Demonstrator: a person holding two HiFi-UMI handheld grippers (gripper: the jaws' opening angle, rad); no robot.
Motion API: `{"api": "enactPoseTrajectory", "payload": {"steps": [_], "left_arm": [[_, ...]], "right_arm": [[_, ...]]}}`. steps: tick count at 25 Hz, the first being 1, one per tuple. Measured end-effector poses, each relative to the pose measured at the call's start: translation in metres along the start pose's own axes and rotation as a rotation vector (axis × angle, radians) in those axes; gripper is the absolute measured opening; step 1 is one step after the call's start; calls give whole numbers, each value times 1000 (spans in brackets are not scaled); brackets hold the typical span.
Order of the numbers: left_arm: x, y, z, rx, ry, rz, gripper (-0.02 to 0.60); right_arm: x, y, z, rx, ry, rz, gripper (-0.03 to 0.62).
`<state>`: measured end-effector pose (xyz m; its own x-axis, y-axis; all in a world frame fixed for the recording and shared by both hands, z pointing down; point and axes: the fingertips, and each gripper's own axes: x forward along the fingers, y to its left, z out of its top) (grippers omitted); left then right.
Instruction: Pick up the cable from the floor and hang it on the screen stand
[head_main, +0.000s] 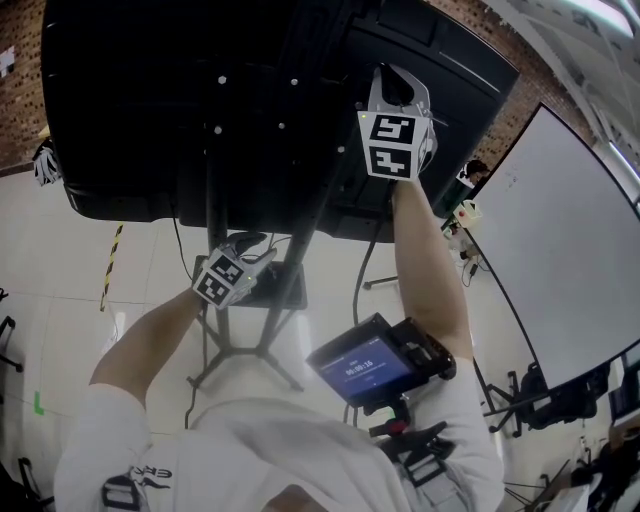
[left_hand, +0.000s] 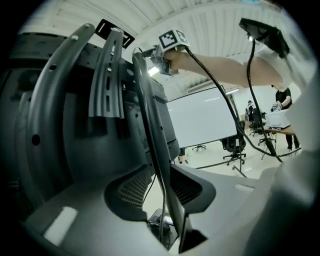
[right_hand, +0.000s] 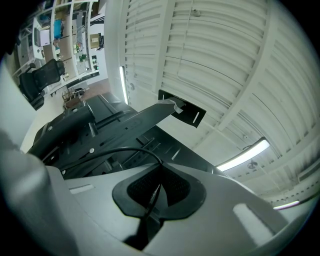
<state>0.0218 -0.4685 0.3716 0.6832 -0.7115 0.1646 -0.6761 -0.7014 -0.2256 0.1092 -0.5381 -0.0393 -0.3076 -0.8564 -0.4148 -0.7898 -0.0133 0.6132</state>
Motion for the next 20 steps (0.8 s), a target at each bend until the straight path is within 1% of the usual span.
{"api": "enactPoseTrajectory", "payload": {"steps": [6,8,15,16,17,18,20], "left_arm": [[12,-14,-26,80,55,0,121],[15,-13,-33,82,68,12,121],[21,-7,-56,49,95,50,118],[22,-6,-59,46,97,57,94],[22,-5,-60,43,101,65,45],[21,-4,-60,38,107,73,20],[22,-2,-63,24,119,81,17]], "right_arm": [[0,0,2,-6,-3,1,26],[1,0,2,-9,-2,0,26],[1,-1,3,-12,-3,-1,26],[2,-1,3,-12,-3,-1,26],[2,-1,3,-12,-2,-1,26],[2,-1,2,-12,-2,-2,26],[1,-1,2,-14,-1,-1,26]]}}
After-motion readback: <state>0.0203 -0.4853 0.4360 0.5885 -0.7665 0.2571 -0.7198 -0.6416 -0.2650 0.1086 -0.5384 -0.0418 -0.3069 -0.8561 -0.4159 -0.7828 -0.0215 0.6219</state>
